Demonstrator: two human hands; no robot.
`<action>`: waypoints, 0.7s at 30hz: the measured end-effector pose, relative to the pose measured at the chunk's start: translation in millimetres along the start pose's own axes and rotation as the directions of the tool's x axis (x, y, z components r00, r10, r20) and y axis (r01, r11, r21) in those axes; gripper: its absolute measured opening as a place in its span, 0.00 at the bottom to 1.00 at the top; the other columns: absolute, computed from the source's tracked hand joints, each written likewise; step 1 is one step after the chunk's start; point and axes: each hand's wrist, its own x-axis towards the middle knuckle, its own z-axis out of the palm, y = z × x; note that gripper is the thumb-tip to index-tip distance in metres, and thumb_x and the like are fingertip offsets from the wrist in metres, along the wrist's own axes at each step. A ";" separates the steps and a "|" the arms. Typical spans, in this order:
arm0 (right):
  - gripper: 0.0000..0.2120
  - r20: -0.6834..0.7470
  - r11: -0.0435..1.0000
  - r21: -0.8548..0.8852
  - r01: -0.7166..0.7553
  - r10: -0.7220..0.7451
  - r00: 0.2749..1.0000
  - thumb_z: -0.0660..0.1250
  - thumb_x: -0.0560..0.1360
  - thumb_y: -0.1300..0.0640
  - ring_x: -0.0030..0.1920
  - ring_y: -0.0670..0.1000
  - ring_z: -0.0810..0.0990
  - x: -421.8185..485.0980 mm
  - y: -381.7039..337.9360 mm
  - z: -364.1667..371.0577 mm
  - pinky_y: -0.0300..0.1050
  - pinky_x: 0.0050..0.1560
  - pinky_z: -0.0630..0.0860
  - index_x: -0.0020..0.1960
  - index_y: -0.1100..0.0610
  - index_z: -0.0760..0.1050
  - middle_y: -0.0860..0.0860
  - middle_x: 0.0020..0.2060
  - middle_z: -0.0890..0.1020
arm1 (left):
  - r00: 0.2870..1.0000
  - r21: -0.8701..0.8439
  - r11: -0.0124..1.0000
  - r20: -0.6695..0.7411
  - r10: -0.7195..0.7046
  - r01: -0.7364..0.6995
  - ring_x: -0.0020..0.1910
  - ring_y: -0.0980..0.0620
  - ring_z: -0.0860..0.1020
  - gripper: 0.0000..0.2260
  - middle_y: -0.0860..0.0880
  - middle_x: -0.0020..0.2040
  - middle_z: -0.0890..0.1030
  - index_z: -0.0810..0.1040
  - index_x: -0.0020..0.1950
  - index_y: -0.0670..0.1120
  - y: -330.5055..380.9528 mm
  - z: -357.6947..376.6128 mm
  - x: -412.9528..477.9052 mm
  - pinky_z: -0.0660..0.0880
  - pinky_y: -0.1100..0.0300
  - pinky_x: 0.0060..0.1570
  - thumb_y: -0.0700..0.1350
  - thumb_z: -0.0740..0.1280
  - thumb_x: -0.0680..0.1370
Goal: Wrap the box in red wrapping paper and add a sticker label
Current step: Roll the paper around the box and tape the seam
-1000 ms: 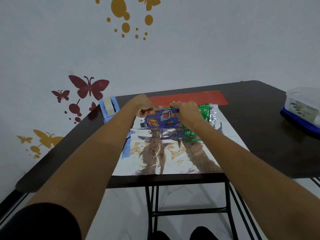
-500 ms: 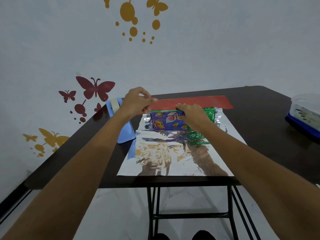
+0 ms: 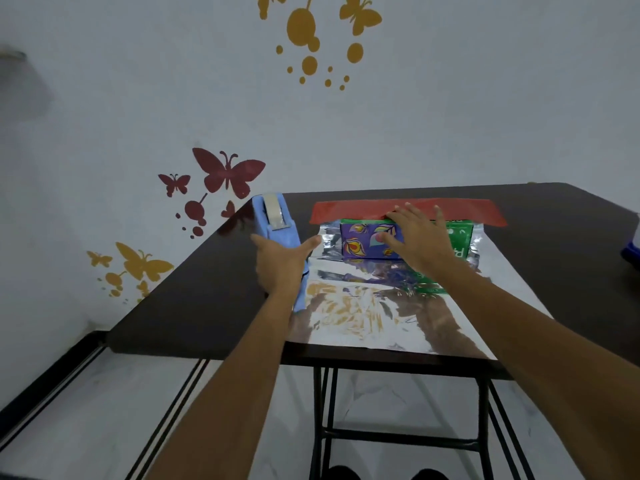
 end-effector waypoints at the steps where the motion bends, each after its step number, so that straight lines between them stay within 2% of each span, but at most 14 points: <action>1: 0.28 0.004 1.000 0.005 -0.008 0.008 1.000 0.50 0.80 0.39 0.76 0.48 0.52 -0.4 -1.7 1.1 0.58 0.73 0.41 0.75 0.53 0.58 0.49 0.75 0.58 | 1.000 0.012 1.000 -0.030 -0.001 0.001 0.60 0.41 0.75 0.42 0.41 0.63 0.75 0.63 0.69 0.39 -0.9 3.6 0.9 0.73 0.49 0.50 0.59 0.76 0.65; 4: 0.28 0.005 1.000 -0.015 -0.026 0.026 1.000 0.48 0.80 0.40 0.75 0.49 0.54 -2.3 -5.4 -1.4 0.58 0.73 0.41 0.74 0.54 0.59 0.50 0.74 0.61 | 0.998 0.074 0.997 -0.055 0.036 -0.031 0.57 0.40 0.76 0.29 0.41 0.59 0.77 0.70 0.62 0.38 -4.7 -2.8 9.2 0.73 0.50 0.49 0.52 0.75 0.69; 7: 0.26 -0.053 0.994 -0.091 -0.062 0.057 0.997 0.47 0.81 0.42 0.75 0.51 0.58 -2.8 -11.3 -6.4 0.58 0.73 0.42 0.72 0.56 0.63 0.52 0.72 0.66 | 0.995 0.145 0.984 0.021 0.101 -0.103 0.61 0.41 0.75 0.31 0.40 0.62 0.76 0.70 0.67 0.39 -14.2 -23.9 24.3 0.73 0.51 0.54 0.50 0.75 0.70; 10: 0.26 -0.161 0.990 -0.113 -0.080 0.061 0.985 0.48 0.81 0.43 0.74 0.51 0.59 -1.6 -26.8 -10.3 0.57 0.73 0.41 0.71 0.58 0.64 0.54 0.71 0.68 | 0.984 0.135 0.976 0.085 0.159 -0.170 0.60 0.41 0.75 0.30 0.40 0.62 0.76 0.71 0.67 0.38 -22.8 -43.2 32.9 0.73 0.53 0.54 0.48 0.76 0.69; 12: 0.25 -0.197 0.996 -0.077 -0.038 0.022 0.980 0.49 0.81 0.45 0.74 0.52 0.59 0.2 -42.1 -9.7 0.56 0.73 0.42 0.71 0.58 0.64 0.54 0.70 0.68 | 0.978 0.143 0.970 0.097 0.183 -0.195 0.61 0.41 0.75 0.30 0.39 0.62 0.76 0.71 0.66 0.37 -25.5 -48.8 32.4 0.73 0.52 0.55 0.49 0.76 0.69; 14: 0.22 -0.220 0.993 0.085 0.079 -0.059 0.974 0.53 0.81 0.47 0.72 0.53 0.64 3.2 -62.4 -5.5 0.53 0.73 0.49 0.69 0.58 0.68 0.54 0.68 0.71 | 0.971 0.138 0.967 0.132 0.198 -0.216 0.62 0.41 0.74 0.34 0.41 0.64 0.75 0.69 0.70 0.39 -27.9 -52.4 33.5 0.72 0.51 0.57 0.50 0.76 0.69; 15: 0.20 -0.223 0.952 0.269 0.144 -0.084 0.971 0.57 0.80 0.48 0.68 0.54 0.68 3.9 -75.2 -2.6 0.52 0.71 0.56 0.67 0.57 0.71 0.54 0.65 0.74 | 0.964 0.122 0.969 0.184 0.192 -0.217 0.63 0.42 0.73 0.37 0.42 0.65 0.74 0.67 0.71 0.40 -29.4 -54.9 35.6 0.72 0.52 0.58 0.53 0.76 0.68; 16: 0.18 -0.195 0.855 0.488 0.175 -0.089 0.977 0.60 0.79 0.48 0.65 0.55 0.72 3.1 -88.9 -0.4 0.50 0.67 0.64 0.65 0.56 0.73 0.54 0.63 0.76 | 0.947 0.094 0.973 0.265 0.181 -0.212 0.63 0.43 0.74 0.39 0.44 0.65 0.75 0.67 0.72 0.42 -28.9 -59.2 37.3 0.74 0.53 0.57 0.56 0.76 0.67; 17: 0.19 -0.121 0.728 0.668 0.154 -0.098 0.988 0.63 0.78 0.49 0.63 0.54 0.74 3.3 -103.1 3.3 0.50 0.64 0.68 0.65 0.57 0.73 0.53 0.62 0.77 | 0.923 0.035 0.979 0.342 0.176 -0.200 0.61 0.45 0.75 0.36 0.45 0.63 0.76 0.69 0.70 0.43 -28.5 -64.7 40.5 0.76 0.54 0.55 0.59 0.74 0.67; 19: 0.23 0.042 0.522 0.852 0.038 -0.141 0.989 0.66 0.76 0.52 0.64 0.53 0.73 6.7 -129.8 10.8 0.50 0.65 0.69 0.68 0.59 0.70 0.54 0.66 0.74 | 0.905 -0.134 0.985 0.397 0.152 -0.106 0.57 0.47 0.77 0.23 0.47 0.59 0.78 0.73 0.62 0.45 -20.6 -78.2 44.1 0.78 0.51 0.53 0.61 0.64 0.76; 21: 0.26 0.128 0.399 0.915 -0.054 -0.162 0.979 0.69 0.74 0.52 0.66 0.54 0.72 12.3 -148.8 22.4 0.52 0.64 0.71 0.69 0.59 0.70 0.54 0.67 0.72 | 0.937 -0.162 0.986 0.333 0.103 -0.051 0.56 0.48 0.77 0.22 0.47 0.58 0.78 0.75 0.60 0.44 -6.5 -85.4 52.1 0.77 0.50 0.51 0.59 0.55 0.80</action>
